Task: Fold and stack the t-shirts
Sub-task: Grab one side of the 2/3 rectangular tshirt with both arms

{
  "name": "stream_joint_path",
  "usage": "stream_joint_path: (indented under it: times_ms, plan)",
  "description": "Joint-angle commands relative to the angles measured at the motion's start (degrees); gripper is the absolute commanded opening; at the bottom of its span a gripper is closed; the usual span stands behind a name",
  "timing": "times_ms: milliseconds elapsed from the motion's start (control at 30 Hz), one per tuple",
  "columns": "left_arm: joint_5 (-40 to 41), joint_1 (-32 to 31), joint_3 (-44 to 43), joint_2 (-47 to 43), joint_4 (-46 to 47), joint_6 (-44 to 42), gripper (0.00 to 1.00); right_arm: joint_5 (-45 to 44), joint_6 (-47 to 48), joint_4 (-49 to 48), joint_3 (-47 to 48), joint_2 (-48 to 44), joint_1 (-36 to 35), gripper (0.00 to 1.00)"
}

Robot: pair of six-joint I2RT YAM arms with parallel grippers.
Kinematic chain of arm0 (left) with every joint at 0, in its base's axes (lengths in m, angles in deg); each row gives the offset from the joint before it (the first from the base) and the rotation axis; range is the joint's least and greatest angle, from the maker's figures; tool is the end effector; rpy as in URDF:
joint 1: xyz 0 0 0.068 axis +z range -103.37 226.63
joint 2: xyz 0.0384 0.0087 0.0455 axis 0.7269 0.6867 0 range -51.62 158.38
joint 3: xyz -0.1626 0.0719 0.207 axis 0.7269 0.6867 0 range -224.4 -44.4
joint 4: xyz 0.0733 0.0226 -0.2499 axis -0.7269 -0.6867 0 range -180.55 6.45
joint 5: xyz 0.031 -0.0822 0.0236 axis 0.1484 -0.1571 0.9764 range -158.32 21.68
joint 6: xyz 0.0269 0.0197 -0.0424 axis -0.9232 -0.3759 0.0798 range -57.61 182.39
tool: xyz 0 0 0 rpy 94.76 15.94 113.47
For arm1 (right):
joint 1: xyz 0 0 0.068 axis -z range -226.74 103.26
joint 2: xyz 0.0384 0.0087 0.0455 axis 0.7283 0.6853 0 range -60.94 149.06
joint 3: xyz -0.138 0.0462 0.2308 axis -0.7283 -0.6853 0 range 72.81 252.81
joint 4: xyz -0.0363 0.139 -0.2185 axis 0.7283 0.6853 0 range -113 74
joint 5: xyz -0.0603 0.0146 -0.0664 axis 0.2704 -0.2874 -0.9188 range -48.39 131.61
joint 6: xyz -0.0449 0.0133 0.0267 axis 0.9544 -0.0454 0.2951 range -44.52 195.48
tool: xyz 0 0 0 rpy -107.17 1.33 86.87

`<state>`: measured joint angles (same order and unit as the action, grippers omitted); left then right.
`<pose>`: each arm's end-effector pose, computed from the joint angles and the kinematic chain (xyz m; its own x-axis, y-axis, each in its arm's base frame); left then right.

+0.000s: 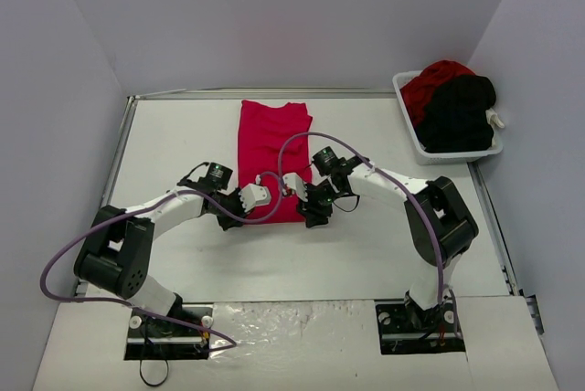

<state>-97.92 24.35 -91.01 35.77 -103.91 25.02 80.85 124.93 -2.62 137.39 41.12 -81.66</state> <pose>0.2555 -0.1238 0.1707 -0.3103 0.6974 -0.6460 0.9292 0.3661 -0.0510 0.2824 0.2246 0.1843 0.0951 -0.6512 -0.7529 -0.9952 -0.0808 -0.0559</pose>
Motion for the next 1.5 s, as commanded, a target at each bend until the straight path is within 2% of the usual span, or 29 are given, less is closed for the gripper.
stream_joint_path:
  times_ms: [0, 667, 767, 800, 867, 900, 933, 1033, 1300, 1467]
  plan:
    - [-1.07, 0.22, -1.64, 0.85, -2.05, 0.28, 0.02, -1.44, 1.52, 0.89, 2.22, 1.12, -0.33, 0.38]
    - [-4.76, 1.01, -3.05, 3.13, -3.99, -0.08, 0.02, -12.26, -0.41, -6.49, -4.89, 3.76, -0.42, 0.34]
    - [-5.90, 1.10, -3.49, 3.66, -4.69, -0.08, 0.02, -14.19, -1.46, -8.25, -6.39, 3.58, -0.42, 0.25]
    - [-6.25, 1.10, -3.66, 3.83, -4.78, -0.16, 0.02, -14.46, -1.55, -8.34, -6.39, 3.93, -0.42, 0.17]
    - [-6.52, 1.10, -3.93, 3.84, -5.30, -0.25, 0.02, -14.72, -2.16, -8.43, -6.13, 4.20, -0.42, 0.09]
    - [-6.69, 1.10, -4.19, 3.84, -5.57, -0.25, 0.02, -14.90, -2.25, -8.52, -5.96, 4.46, -0.42, 0.00]
    - [-6.78, 1.10, -4.36, 3.75, -5.83, -0.34, 0.02, -14.90, -2.78, -8.34, -5.78, 4.46, -0.42, 0.00]
    - [-6.69, 1.10, -5.16, 3.22, -6.97, -0.43, 0.02, -13.94, -3.13, -6.41, -5.08, 3.76, -0.59, 0.00]
    - [-8.18, 1.10, -8.75, 0.85, -15.57, -4.64, 0.02, -6.82, -2.61, 7.56, -1.82, -1.77, -1.21, 0.00]
    - [-12.48, 1.01, -14.64, 1.29, -29.90, -11.57, 0.02, -2.34, -1.03, 15.46, -1.03, -6.16, -1.29, 0.00]
